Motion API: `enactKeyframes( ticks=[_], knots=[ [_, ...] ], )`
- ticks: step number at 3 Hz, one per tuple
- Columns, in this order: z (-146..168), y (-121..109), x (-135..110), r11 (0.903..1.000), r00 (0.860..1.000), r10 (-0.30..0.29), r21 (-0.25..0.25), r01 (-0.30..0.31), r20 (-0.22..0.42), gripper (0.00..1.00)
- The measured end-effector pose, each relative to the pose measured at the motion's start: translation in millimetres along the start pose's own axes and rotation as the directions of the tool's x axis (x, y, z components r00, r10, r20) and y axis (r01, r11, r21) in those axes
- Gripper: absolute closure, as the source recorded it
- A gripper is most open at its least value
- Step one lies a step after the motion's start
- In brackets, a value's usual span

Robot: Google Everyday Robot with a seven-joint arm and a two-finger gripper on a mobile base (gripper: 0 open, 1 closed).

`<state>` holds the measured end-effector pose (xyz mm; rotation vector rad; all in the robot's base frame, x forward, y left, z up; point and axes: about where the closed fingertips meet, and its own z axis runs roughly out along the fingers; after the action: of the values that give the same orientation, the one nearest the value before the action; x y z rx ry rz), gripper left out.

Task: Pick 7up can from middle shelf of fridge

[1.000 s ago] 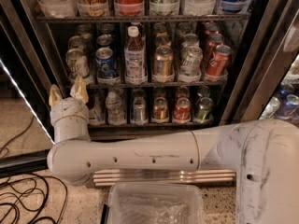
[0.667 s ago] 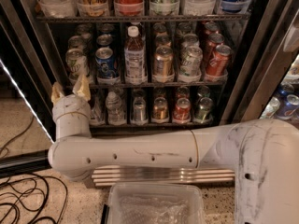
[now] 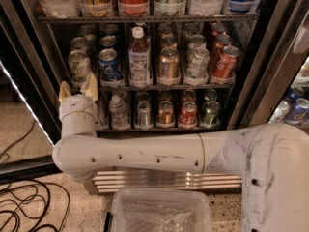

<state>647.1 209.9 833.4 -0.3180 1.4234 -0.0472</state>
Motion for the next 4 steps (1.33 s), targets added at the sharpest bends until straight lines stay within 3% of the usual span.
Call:
enactKeyframes(
  ticks=[1,2,3,4],
  knots=[
    [9.2,-4.5,2.8,0.9999,1.0,0.002,0.01,-0.001,-0.01,0.42],
    [18.4,-6.8,6.1,0.9999,1.0,0.003,0.015,-0.002,-0.024,0.41],
    [48.4,-8.5,11.2,0.9993,0.999,0.001,0.037,0.001,-0.049,0.39],
    [49.3,-8.0,11.0,0.9993,0.999,0.001,0.038,0.001,-0.049,0.4]
  ],
)
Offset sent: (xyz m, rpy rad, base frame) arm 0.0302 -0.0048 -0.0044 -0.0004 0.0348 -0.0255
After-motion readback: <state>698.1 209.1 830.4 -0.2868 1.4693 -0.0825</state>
